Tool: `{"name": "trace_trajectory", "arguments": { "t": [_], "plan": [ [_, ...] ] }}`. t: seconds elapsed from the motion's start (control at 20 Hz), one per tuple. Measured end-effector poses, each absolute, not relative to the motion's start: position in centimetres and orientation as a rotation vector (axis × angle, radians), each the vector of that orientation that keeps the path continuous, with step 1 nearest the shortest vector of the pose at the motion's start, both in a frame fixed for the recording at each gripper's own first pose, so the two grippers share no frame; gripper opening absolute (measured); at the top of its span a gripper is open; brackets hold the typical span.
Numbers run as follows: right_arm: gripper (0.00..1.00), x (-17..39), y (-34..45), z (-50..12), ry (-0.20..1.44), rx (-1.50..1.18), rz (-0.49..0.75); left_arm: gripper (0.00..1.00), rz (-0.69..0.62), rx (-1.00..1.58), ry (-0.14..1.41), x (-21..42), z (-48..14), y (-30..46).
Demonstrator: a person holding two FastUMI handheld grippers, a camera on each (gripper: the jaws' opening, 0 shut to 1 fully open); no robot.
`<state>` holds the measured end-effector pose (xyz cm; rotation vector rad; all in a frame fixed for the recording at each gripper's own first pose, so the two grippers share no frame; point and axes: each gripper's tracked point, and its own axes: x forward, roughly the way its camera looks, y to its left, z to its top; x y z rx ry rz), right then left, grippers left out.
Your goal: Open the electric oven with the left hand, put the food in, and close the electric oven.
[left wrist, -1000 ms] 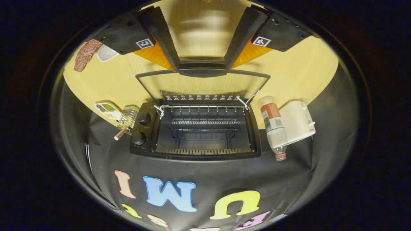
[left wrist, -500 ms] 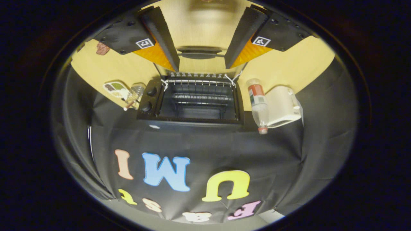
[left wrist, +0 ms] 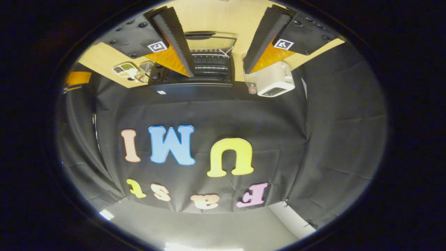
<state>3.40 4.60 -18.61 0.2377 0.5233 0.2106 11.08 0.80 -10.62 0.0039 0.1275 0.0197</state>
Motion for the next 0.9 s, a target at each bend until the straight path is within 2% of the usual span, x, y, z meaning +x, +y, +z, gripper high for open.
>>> {"name": "trace_trajectory", "arguments": {
  "t": [0.15, 0.2, 0.25, 0.3, 0.35, 0.6, 0.65, 0.7, 0.8, 0.9],
  "plan": [
    [0.98, 2.9, 5.9, -21.5, 0.633, 0.312, 0.253, 0.95, 0.062, -0.005, 0.109, 8.9, -9.3, 2.6],
    [0.98, 2.9, 6.3, -22.3, 0.671, 0.345, 0.268, 0.9, 0.072, -0.006, 0.105, 8.1, -8.9, 3.1],
    [0.98, 2.8, 6.6, -23.1, 0.706, 0.379, 0.277, 0.99, 0.081, -0.006, 0.1, 7.4, -8.5, 3.6],
    [0.98, 2.6, 6.7, -24.0, 0.738, 0.408, 0.276, 0.99, 0.088, -0.009, 0.097, 6.8, -8.2, 4.0],
    [0.98, 2.6, 6.8, -24.8, 0.766, 0.436, 0.273, 0.95, 0.094, -0.01, 0.089, 6.2, -7.7, 4.3],
    [0.97, 2.3, 6.8, -28.8, 0.899, 0.576, 0.247, 0.99, 0.102, -0.005, 0.064, 5.0, -6.0, 5.0],
    [0.97, 2.4, 6.7, -29.5, 0.915, 0.599, 0.239, 0.95, 0.1, 0.0, 0.055, 4.9, -5.5, 5.0],
    [0.97, 2.4, 6.6, -30.0, 0.93, 0.623, 0.233, 0.99, 0.1, 0.006, 0.049, 4.9, -5.2, 5.0],
    [0.96, 2.0, 7.1, -31.2, 0.973, 0.691, 0.234, 0.9, 0.092, 0.01, 0.044, 5.1, -4.8, 4.6],
    [0.95, 2.0, 7.4, -31.8, 0.991, 0.752, 0.241, 0.9, 0.083, 0.017, 0.053, 5.3, -5.1, 4.4]
  ]
}}
